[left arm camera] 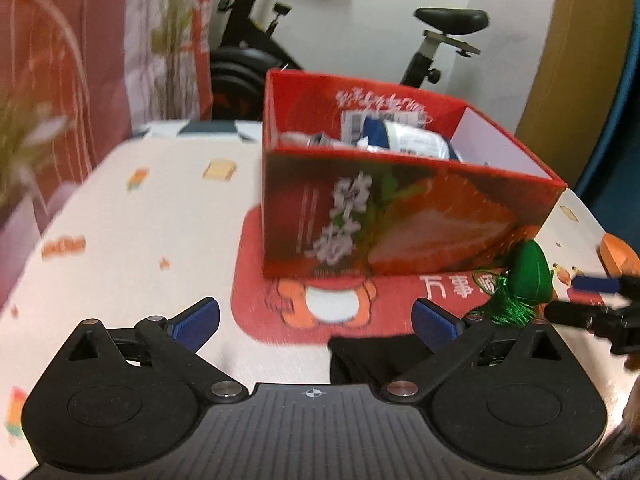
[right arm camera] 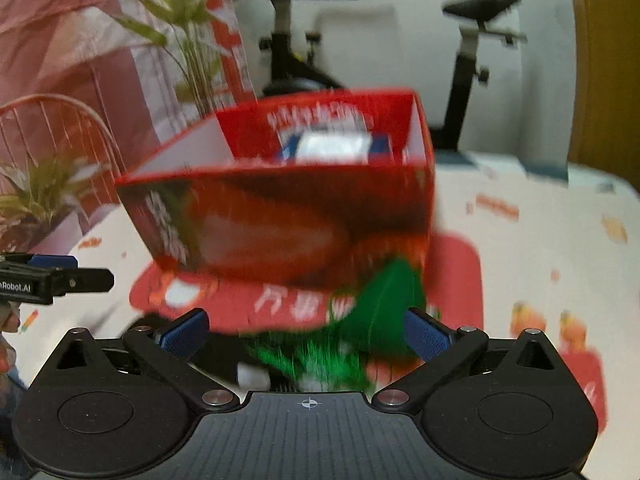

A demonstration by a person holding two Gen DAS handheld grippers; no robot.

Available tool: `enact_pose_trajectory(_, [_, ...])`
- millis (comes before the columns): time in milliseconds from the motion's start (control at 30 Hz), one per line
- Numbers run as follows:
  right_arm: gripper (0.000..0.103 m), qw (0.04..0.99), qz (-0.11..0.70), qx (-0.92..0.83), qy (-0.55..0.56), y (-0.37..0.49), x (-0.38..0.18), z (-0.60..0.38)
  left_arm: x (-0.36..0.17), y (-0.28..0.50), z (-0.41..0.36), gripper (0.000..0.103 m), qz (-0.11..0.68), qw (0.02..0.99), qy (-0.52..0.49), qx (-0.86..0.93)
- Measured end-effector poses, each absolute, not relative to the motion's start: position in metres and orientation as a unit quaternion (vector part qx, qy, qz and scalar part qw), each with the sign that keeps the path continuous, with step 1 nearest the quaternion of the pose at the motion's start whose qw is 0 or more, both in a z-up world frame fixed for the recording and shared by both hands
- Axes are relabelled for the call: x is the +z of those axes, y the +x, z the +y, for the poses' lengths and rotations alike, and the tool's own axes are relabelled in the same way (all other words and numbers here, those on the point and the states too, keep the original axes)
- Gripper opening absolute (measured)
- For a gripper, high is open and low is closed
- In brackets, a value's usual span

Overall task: Organize soft objects
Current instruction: 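Move both tools down to the black knit glove beside the box, then close the left gripper on the cuff of the black glove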

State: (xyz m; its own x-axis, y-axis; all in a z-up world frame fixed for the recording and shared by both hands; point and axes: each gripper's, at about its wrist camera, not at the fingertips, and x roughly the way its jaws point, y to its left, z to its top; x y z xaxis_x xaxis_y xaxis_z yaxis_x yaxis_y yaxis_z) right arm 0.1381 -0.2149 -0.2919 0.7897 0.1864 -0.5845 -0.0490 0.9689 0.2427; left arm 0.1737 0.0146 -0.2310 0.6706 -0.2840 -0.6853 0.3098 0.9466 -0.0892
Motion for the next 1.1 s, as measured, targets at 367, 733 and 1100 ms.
enact_pose_trajectory(367, [0.098, 0.918, 0.359, 0.063, 0.158, 0.127, -0.320, -0.226, -0.254, 0.167, 0.008, 0.101, 0.392, 0.902, -0.013, -0.181])
enact_pose_trajectory(733, [0.093, 0.917, 0.361, 0.072, 0.152, 0.132, -0.323, -0.222, -0.278, 0.186, -0.003, 0.060, 0.449, 0.867, -0.055, -0.210])
enact_pose_trajectory(1100, [0.092, 0.917, 0.360, 0.070, 0.160, 0.133, -0.326, -0.223, -0.277, 0.182, 0.002, 0.022, 0.438, 0.875, -0.044, -0.200])
